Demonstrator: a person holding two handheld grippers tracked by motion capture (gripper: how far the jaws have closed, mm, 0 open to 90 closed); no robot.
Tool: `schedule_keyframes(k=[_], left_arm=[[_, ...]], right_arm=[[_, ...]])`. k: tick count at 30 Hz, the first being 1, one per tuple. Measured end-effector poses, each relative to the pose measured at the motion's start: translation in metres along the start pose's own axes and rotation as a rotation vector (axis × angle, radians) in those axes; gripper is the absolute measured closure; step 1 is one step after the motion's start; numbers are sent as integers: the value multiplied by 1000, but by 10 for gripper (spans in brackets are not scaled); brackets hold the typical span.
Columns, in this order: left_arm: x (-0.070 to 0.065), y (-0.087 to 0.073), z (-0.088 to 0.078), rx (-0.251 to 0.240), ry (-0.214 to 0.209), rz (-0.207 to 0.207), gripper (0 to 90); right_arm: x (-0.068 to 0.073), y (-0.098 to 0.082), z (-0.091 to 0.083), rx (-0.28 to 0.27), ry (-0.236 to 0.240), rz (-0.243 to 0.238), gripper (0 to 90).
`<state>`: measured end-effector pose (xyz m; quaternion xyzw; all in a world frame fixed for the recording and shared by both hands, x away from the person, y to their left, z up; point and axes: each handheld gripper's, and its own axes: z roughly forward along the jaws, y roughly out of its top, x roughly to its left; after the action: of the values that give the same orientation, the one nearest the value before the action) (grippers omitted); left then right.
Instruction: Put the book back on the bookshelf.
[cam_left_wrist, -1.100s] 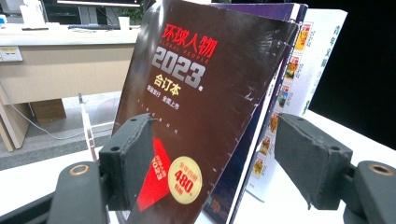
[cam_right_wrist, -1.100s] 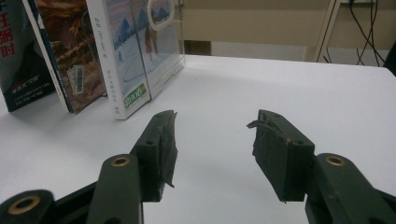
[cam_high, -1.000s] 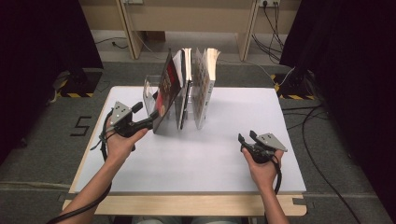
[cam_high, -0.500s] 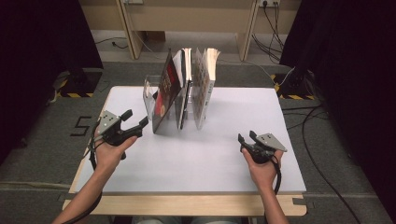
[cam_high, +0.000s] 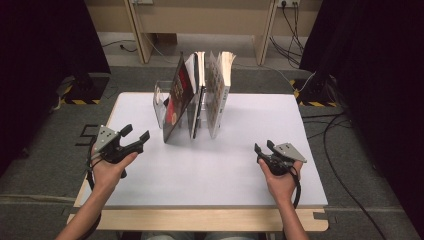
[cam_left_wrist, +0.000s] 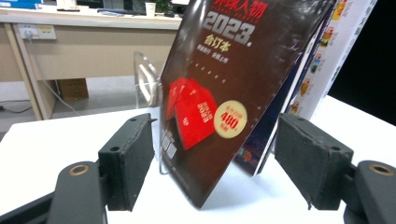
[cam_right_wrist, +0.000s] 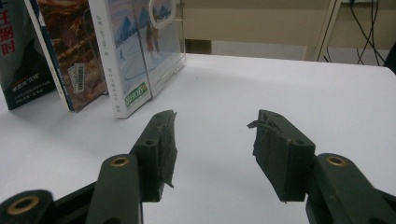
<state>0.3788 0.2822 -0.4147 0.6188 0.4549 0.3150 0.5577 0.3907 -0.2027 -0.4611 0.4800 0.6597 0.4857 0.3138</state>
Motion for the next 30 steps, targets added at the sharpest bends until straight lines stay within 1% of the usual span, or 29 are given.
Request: schedule_keyframes(k=[4, 15, 23, 27, 30], left_arm=[[6, -8, -5, 13, 17, -6, 275], [23, -37, -18, 68, 71, -22, 275], [39, -63, -26, 106, 129, -35, 274], [45, -70, -27, 117, 155, -32, 274], [49, -75, -30, 126, 165, -31, 274]], right_arm=[[0, 0, 0, 1, 0, 0, 479], [1, -1, 1, 5, -1, -4, 478], [2, -2, 2, 9, 0, -7, 478], [4, -3, 2, 13, 2, -3, 478], [4, -3, 2, 14, 2, -4, 477]])
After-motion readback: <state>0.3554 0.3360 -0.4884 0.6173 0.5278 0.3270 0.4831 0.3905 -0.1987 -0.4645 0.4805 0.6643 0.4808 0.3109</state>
